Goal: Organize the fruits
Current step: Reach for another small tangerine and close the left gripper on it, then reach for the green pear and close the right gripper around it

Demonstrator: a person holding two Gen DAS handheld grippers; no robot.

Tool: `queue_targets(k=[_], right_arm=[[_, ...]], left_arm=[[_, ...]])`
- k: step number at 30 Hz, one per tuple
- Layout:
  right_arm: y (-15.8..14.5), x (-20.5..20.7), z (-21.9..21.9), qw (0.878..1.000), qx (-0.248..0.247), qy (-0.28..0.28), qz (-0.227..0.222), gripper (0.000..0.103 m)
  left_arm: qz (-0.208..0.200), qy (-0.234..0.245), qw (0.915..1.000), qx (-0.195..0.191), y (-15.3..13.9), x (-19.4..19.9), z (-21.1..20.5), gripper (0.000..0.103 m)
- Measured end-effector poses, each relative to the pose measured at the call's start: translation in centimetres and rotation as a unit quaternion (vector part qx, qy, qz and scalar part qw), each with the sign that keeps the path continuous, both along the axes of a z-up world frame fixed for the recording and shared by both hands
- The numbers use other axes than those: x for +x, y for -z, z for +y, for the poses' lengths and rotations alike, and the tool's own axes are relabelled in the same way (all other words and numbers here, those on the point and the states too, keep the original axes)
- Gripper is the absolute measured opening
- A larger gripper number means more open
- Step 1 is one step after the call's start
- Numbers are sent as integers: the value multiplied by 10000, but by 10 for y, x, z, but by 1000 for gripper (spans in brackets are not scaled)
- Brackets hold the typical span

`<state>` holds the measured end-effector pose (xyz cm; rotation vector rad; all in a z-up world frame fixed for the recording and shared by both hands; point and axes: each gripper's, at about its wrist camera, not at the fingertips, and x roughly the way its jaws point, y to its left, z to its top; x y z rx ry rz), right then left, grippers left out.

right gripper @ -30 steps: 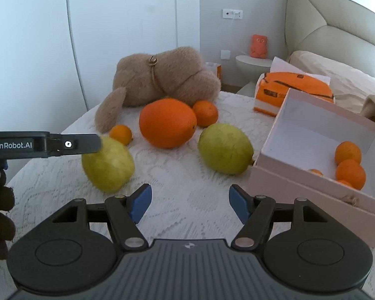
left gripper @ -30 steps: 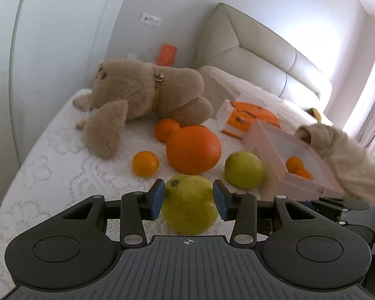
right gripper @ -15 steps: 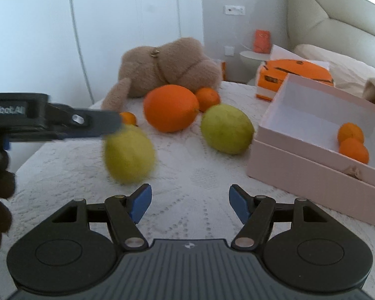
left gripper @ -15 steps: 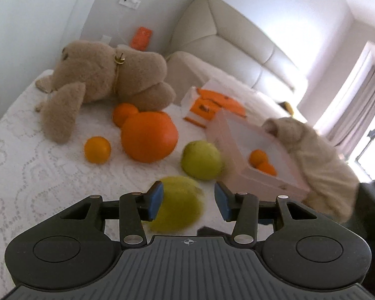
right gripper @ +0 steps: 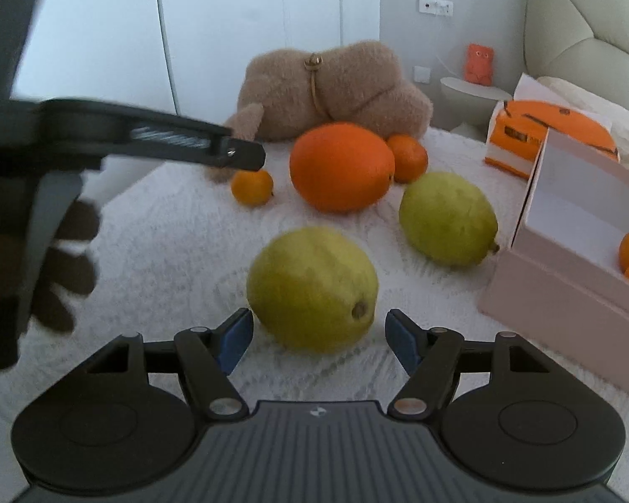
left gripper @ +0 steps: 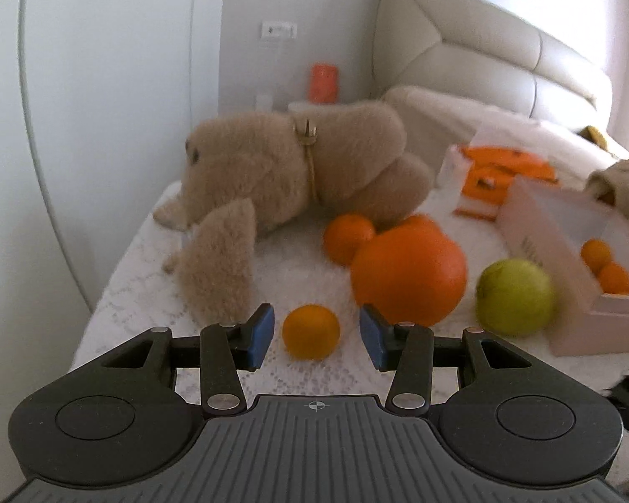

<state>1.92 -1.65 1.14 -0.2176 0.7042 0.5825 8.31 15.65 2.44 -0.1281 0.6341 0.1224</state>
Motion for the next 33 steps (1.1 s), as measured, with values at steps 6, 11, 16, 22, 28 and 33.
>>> queue_targets(k=[6,11,16,22,28,33], right_arm=[[3,-4,-8,9999,84,40,-92,75],[2,-4,-8,9999,104,9,-92,77],[3,-4,-9,9998,163,-8,-75,79],[0,-4,-17,9992,345,210,-59,79],[-11,-17,-24,9981,573,186,-105,79],[-24,-26,-25,9962,573,508,-411,65]], left_arm=[[244,-88,9996,62,17,15,-3,50],[246,-141,9996,38,18,14,0,39],[198,-125,9997,-122,14,-8,-3,39],[105,-158,9998,-48,18,-62,-9,39],[-184,-315,9978,-561,23,-82,10,38],[-230,-322,9978,-541,24,-81,7,39]])
